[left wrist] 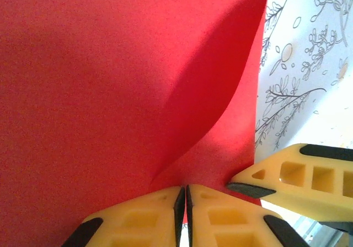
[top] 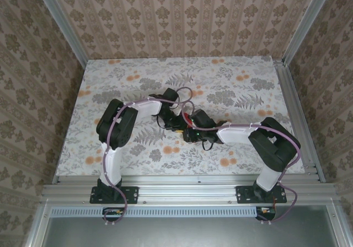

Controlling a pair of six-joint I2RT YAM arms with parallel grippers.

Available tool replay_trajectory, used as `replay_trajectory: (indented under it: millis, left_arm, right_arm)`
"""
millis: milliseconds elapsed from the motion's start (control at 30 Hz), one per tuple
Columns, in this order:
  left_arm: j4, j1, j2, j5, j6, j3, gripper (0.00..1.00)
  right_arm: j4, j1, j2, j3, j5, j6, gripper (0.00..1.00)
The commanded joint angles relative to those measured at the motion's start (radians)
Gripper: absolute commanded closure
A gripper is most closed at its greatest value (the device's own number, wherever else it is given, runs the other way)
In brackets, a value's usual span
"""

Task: Fold a paper plane with a square sheet of paper (pick it up from the middle)
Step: Fourth fold the wing at the center of the table.

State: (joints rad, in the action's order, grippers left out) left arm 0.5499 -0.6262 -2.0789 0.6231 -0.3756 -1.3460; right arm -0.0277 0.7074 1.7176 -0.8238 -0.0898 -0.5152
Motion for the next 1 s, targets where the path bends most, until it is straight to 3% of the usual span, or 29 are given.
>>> replay_trajectory:
  millis: [0, 333, 967]
  left_arm:
    - [0.121, -0.024, -0.111, -0.21, 0.066, 0.015, 0.85]
    - [0.167, -0.049, -0.176, -0.319, 0.08, -0.016, 0.84]
    - [0.191, -0.056, -0.2, -0.332, 0.09, -0.039, 0.84]
  right_arm:
    - [0.091, -0.014, -0.005, 0.047, -0.023, -0.002, 0.57]
    - [0.052, -0.031, -0.035, 0.101, -0.075, -0.016, 0.57]
    - [0.009, -0.042, -0.09, 0.206, -0.21, -0.036, 0.59]
